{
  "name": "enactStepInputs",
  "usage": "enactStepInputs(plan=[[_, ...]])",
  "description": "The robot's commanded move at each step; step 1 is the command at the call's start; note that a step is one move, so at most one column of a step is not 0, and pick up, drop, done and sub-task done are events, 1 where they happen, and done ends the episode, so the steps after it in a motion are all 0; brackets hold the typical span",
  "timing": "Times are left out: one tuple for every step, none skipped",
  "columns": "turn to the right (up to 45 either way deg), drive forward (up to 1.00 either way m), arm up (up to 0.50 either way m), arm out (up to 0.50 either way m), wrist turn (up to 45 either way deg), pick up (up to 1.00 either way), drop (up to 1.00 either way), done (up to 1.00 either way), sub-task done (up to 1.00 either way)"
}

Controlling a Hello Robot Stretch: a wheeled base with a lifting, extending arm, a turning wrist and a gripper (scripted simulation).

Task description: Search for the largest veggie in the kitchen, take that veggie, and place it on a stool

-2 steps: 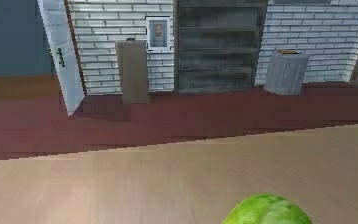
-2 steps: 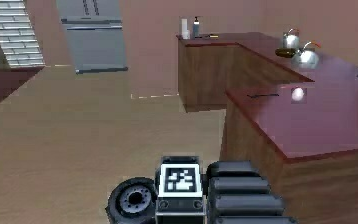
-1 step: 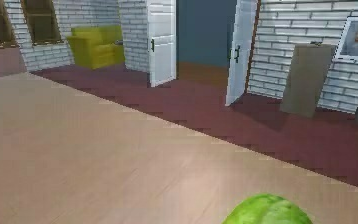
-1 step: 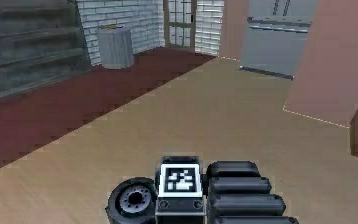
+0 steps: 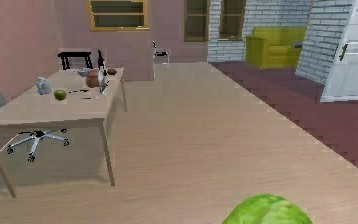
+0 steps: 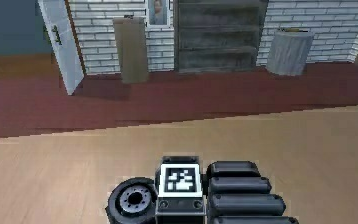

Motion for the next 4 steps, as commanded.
enactStepInputs(plan=[[-3.0, 0.0, 0.0, 0.0, 0.0, 0.0, 0.0, 0.0, 0.0], [0.0, 1.0, 0.0, 0.0, 0.0, 0.0, 0.0, 0.0, 0.0], [0.0, 0.9, 0.0, 0.0, 0.0, 0.0, 0.0, 0.0, 0.0], [-6.0, 0.0, 0.0, 0.0, 0.0, 0.0, 0.0, 0.0, 0.0]])
